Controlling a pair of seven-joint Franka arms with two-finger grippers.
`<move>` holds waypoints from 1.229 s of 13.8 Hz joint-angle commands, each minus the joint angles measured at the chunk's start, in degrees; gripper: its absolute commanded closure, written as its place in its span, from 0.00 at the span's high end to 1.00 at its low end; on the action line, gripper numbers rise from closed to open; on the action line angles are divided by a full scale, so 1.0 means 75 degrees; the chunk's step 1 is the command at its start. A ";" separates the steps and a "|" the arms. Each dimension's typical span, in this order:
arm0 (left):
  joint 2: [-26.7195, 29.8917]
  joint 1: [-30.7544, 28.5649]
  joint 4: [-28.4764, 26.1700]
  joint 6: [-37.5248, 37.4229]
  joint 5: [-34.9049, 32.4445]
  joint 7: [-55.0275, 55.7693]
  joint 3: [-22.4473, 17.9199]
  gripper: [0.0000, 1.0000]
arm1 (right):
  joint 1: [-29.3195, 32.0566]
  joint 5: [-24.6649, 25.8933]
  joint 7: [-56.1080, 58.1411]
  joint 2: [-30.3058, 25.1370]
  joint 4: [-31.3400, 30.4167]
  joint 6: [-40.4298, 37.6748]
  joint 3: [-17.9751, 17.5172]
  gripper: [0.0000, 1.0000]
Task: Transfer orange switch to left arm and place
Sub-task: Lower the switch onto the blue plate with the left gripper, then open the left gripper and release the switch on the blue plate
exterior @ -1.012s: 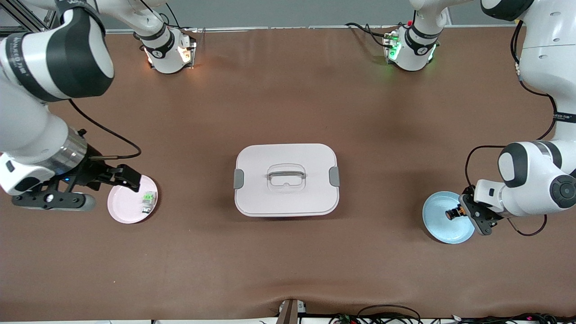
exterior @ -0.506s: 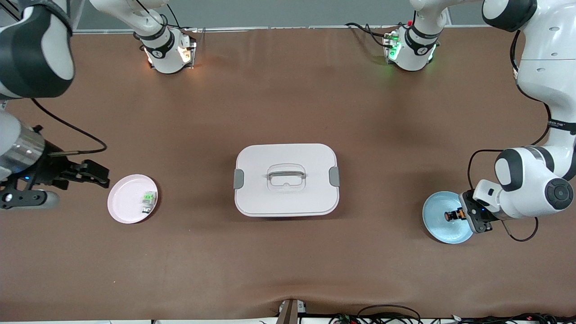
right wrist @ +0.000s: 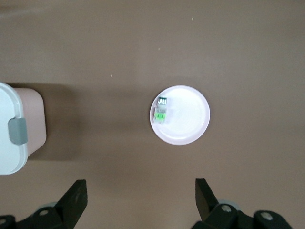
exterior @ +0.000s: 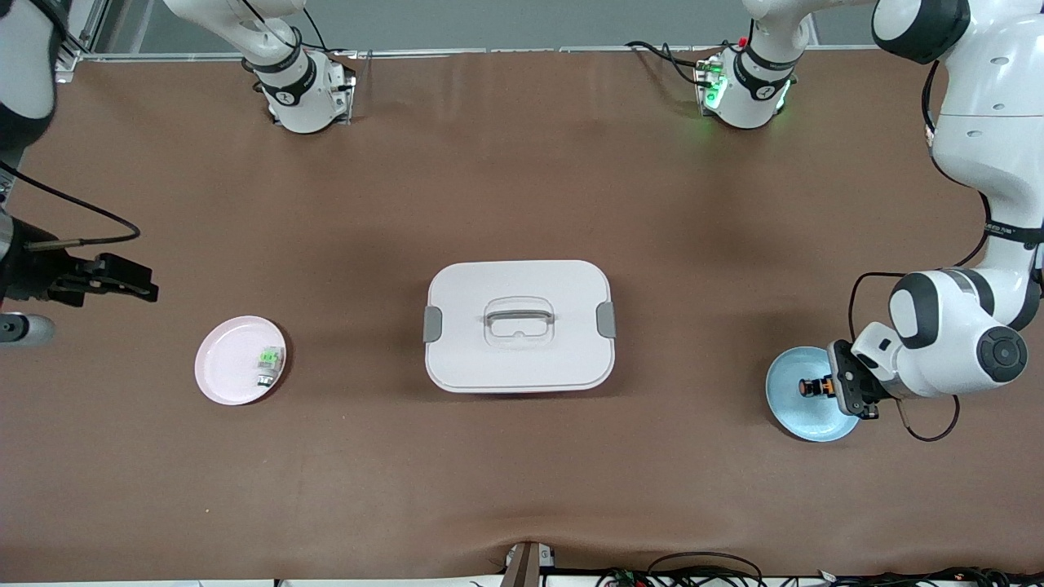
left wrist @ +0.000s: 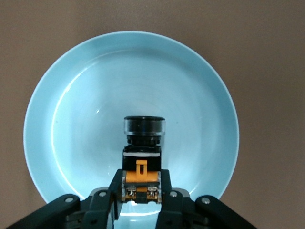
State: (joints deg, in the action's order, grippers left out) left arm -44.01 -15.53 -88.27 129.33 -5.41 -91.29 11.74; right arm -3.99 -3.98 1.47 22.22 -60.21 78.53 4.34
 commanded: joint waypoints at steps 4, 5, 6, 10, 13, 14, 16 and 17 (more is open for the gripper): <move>-0.0039 -0.0027 0.0098 0.0123 0.0157 -0.0051 0.0041 1.00 | 0.0239 0.0097 0.0213 -0.0302 -0.0105 -0.0345 -0.0040 1.00; -0.0027 -0.0051 0.0110 0.0123 0.0332 -0.0039 0.0041 1.00 | 0.0239 0.0144 0.0307 -0.0302 -0.0105 -0.0358 -0.0040 1.00; -0.0004 -0.0062 0.0110 0.0123 0.0369 -0.0038 0.0041 1.00 | 0.0239 0.0156 0.0319 -0.0302 -0.0105 -0.0358 -0.0028 1.00; 0.0242 -0.0074 0.0168 0.0018 0.0428 0.0218 0.0122 1.00 | 0.0274 0.0156 0.0272 -0.0337 -0.0093 -0.0708 0.0147 1.00; 0.0581 -0.0074 0.0273 -0.0438 0.0604 0.0581 0.0123 1.00 | 0.0286 0.0086 0.0354 -0.0489 -0.0116 -0.0980 0.0113 1.00; 0.0710 -0.0074 0.0285 -0.0590 0.0615 0.0815 0.0123 1.00 | 0.0274 0.0109 0.0354 -0.0525 -0.0151 -0.0863 0.0112 1.00; 0.0991 -0.0074 0.0262 -0.0697 0.0627 0.1295 0.0123 1.00 | 0.0193 0.0388 0.0343 -0.0513 -0.0198 -0.0780 0.0089 1.00; 0.1132 -0.0074 0.0274 -0.0860 0.0627 0.1611 0.0123 1.00 | 0.0192 0.0402 0.0343 -0.0536 -0.0291 -0.0722 0.0077 1.00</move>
State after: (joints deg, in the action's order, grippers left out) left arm -38.53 -15.60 -85.42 125.27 -1.72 -82.24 12.26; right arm -2.49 -2.45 3.28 19.58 -60.27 72.11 5.51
